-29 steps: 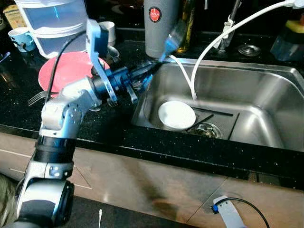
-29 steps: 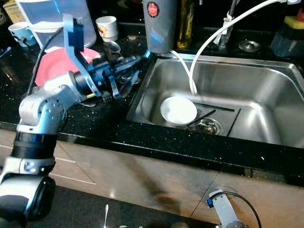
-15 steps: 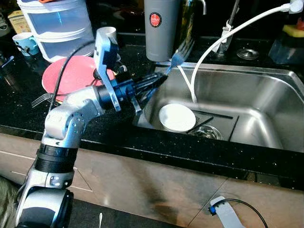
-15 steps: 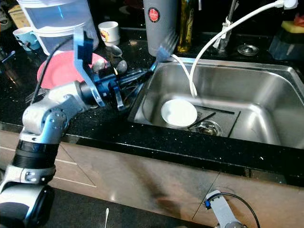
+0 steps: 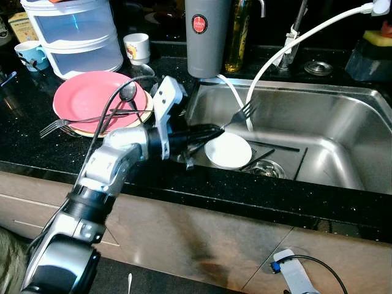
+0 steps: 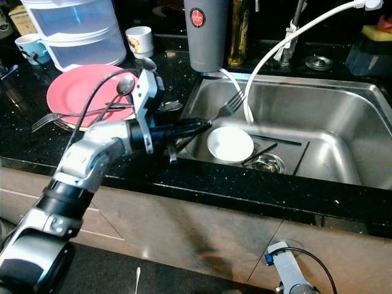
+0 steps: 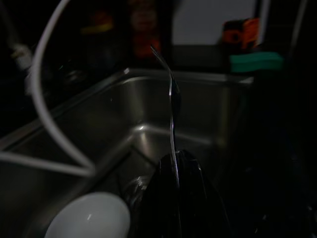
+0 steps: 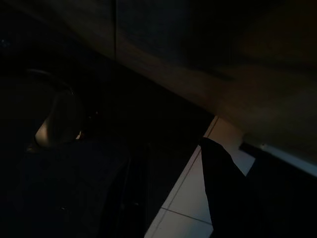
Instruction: Kitchen organization
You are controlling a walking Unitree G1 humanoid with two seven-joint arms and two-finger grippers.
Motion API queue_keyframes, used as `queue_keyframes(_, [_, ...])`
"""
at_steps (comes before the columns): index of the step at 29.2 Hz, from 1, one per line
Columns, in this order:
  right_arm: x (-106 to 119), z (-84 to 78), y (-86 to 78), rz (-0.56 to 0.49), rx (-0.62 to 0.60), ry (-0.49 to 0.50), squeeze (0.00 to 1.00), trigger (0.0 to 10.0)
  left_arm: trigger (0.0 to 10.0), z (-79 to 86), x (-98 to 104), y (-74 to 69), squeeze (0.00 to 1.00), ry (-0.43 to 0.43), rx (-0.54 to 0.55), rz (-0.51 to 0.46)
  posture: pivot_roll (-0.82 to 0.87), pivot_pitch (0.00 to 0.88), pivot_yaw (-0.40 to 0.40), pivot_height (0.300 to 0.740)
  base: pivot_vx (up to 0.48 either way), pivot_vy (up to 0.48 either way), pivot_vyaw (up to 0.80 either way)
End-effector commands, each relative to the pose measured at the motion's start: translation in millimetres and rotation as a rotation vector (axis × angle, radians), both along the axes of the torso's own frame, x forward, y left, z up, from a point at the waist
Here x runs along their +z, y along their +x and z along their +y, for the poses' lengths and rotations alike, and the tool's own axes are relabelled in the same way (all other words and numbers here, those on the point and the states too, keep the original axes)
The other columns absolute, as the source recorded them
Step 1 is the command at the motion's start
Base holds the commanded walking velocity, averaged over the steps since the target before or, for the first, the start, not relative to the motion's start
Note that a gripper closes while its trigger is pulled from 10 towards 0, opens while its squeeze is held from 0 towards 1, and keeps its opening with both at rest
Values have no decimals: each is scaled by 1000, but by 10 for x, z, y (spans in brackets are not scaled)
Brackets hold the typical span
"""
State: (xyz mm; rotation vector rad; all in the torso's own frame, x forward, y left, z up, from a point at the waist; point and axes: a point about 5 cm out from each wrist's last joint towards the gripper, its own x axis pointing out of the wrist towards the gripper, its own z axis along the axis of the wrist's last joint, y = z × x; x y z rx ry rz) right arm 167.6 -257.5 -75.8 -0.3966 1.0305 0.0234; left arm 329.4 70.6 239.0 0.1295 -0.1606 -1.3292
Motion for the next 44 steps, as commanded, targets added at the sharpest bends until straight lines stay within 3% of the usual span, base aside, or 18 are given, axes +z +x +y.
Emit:
queue_keyframes(1, [4,8,9,-21,-23,6,0,10000,10000,-73,27,0,0,13,-41,-26,-92,37,59,740,0,0,0])
queue_keyframes(9, [-5,17,-5,-28,-37,12,0,10000,10000,-161,132,119,0,-4,-73,-72,-96,43,65,740,0,0,0])
queue_keyframes(11, [-7,20,-11,-33,-42,14,0,10000,10000,-161,163,222,0,-7,-27,-84,-97,46,70,740,0,0,0])
queue_keyframes(15, [-12,22,-20,-30,-43,14,0,10000,10000,-141,197,295,0,-21,12,-84,-99,48,72,740,0,0,-394])
queue_keyframes(23, [-23,25,-43,-25,-49,17,0,10000,10000,-136,217,296,0,-38,-9,-82,-101,49,74,740,0,0,-788])
queue_keyframes(30, [-25,30,-48,-31,-53,17,0,10000,10000,-123,122,333,0,5,-12,-85,-101,47,76,740,0,0,-449])
queue_keyframes(32, [-25,28,-50,-31,-48,14,0,10000,10000,-79,39,422,0,87,89,-80,-97,49,74,740,0,0,0])
queue_keyframes(35, [-25,27,-50,-31,-47,13,0,10000,10000,-65,-17,457,0,147,127,-86,-96,53,75,740,0,0,0])
queue_keyframes(36, [-24,25,-51,-31,-44,11,0,10000,10000,-41,-155,509,0,295,192,-115,-97,60,78,740,0,0,0])
queue_keyframes(37, [-24,23,-51,-30,-43,9,0,10000,10000,-30,-208,520,0,361,203,-132,-100,66,79,740,0,0,0])
queue_keyframes(38, [-24,23,-51,-30,-43,9,0,10000,10000,-30,-208,520,0,361,203,-132,-100,66,79,740,0,0,0])
queue_keyframes(39, [-23,19,-52,-30,-42,7,0,10000,10000,-16,-266,537,0,451,216,-165,-100,72,81,740,0,0,0])
queue_keyframes(44, [-24,14,-58,-32,-43,5,0,10000,10000,4,-320,572,0,573,237,-225,-100,84,85,740,0,0,0])
